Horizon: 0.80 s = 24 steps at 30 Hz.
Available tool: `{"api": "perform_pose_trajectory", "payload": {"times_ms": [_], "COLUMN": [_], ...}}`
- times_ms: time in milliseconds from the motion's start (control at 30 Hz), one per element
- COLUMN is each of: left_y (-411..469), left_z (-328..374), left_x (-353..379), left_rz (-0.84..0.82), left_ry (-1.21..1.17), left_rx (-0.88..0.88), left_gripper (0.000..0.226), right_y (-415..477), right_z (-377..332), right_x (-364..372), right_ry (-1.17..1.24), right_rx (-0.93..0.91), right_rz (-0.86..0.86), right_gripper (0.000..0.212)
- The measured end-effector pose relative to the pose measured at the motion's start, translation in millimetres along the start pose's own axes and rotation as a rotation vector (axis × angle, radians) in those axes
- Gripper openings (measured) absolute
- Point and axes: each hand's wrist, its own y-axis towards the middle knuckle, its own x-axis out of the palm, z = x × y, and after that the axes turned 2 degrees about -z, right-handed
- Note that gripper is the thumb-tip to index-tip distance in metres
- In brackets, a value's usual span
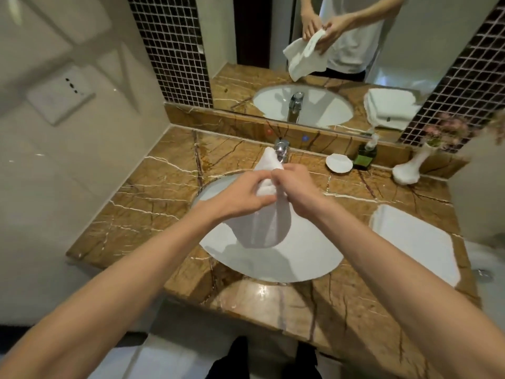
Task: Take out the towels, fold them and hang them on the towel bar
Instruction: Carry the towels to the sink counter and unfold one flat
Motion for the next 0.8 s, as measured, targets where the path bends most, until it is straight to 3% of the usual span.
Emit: {"api": "perform_pose_trajectory", "payload": {"times_ms": [133, 333, 800], "left_y": [-8, -9, 2], "left_z": [-9, -13, -20], "left_x": [-10, -12, -14], "left_rz": [-0.021, 0.007, 0.072], "left_ry": [-0.019, -0.048, 0.082], "left_rx": [0.031, 0.049, -0.038], "left_gripper": [0.015, 0.029, 0.031], "right_y": [-1, -2, 7], "right_z": [0, 8, 34], "right_x": [17, 19, -12], "right_ry": [0.011, 0.062, -0.047], "right_rx": [0.024, 0.039, 0.076], "right_rz": [0.063, 0.115, 0.162], "right_gripper": [0.015, 0.033, 0.026]}}
